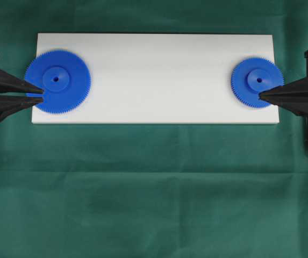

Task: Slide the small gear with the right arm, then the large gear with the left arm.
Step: 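Move the right gripper over the hub of the small blue gear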

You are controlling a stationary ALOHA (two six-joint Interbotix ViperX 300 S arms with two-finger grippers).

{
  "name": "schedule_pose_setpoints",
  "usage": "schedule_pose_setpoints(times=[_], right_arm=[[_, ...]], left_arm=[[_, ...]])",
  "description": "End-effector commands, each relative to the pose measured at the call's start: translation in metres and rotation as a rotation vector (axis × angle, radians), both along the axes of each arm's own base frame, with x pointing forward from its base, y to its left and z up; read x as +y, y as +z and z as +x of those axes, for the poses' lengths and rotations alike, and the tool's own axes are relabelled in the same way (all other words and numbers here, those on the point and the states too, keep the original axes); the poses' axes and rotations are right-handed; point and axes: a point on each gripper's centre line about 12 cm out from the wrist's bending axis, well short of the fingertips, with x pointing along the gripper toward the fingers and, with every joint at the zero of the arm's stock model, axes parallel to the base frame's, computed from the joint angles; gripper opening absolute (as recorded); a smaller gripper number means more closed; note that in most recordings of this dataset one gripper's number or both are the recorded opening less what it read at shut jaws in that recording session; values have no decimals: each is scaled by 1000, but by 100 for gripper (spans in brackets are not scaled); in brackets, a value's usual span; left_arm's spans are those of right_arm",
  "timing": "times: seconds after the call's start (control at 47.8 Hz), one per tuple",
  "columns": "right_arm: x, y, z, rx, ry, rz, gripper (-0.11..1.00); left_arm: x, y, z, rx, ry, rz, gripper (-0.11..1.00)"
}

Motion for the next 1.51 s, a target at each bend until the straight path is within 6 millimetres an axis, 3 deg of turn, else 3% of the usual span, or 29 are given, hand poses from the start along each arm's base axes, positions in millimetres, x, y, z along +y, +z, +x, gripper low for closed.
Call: schedule_pose_setpoints(times=[0.0,0.042,0.125,0.188,0.376,0.794,1.484], right_arm=[[-1,3,1,-14,-5,-2,50],[-1,2,0,-17,-3,-3,50],[-1,-1,-6,-23,-5,-5,50],[-1,-3,-10,-29,-7,-3,50],[-10,-15,-22,-31,-57,-4,50],[-56,-26,-32,54,-326,58,50],[-65,-66,-35,446,-422,358,50]], left_arm=[[0,4,-1,-34,2,-16,24],[1,3,-2,-38,4,-16,23],[1,3,-4,-49,4,-12,6],[1,4,-6,-55,6,-10,0],[3,-2,-12,-54,18,-10,0],[23,-19,-20,-15,126,-16,0],[25,-29,-6,68,131,-21,0]])
